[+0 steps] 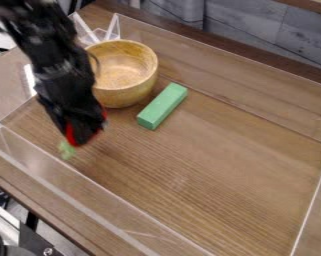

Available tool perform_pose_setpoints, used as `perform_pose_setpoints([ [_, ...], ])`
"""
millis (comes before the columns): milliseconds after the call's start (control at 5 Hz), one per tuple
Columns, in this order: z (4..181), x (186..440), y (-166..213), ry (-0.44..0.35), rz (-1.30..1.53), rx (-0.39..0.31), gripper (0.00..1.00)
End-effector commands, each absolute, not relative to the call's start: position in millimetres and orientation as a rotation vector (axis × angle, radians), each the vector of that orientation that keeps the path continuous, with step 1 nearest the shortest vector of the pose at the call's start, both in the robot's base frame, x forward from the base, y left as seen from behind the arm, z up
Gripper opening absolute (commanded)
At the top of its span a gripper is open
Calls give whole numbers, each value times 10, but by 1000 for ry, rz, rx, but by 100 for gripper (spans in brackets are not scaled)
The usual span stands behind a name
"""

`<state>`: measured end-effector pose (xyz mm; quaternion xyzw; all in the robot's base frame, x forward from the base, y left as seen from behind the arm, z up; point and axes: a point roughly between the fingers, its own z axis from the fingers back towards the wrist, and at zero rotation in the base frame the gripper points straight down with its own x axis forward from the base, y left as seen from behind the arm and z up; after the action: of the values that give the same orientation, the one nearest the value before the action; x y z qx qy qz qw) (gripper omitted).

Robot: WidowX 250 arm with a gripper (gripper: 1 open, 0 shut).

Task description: Move the red fruit to the left

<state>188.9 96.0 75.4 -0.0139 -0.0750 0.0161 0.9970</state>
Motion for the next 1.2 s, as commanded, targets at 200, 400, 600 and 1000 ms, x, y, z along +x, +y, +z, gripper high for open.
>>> perform_pose_setpoints([
  [200,1325,2175,1509,-243,156,-17,0],
  [400,1304,2393,1728,-237,188,-20,0],
  [600,1127,2520,1962,-231,140,-30,0],
  [1000,925,2647,2166,-213,88,-55,0],
])
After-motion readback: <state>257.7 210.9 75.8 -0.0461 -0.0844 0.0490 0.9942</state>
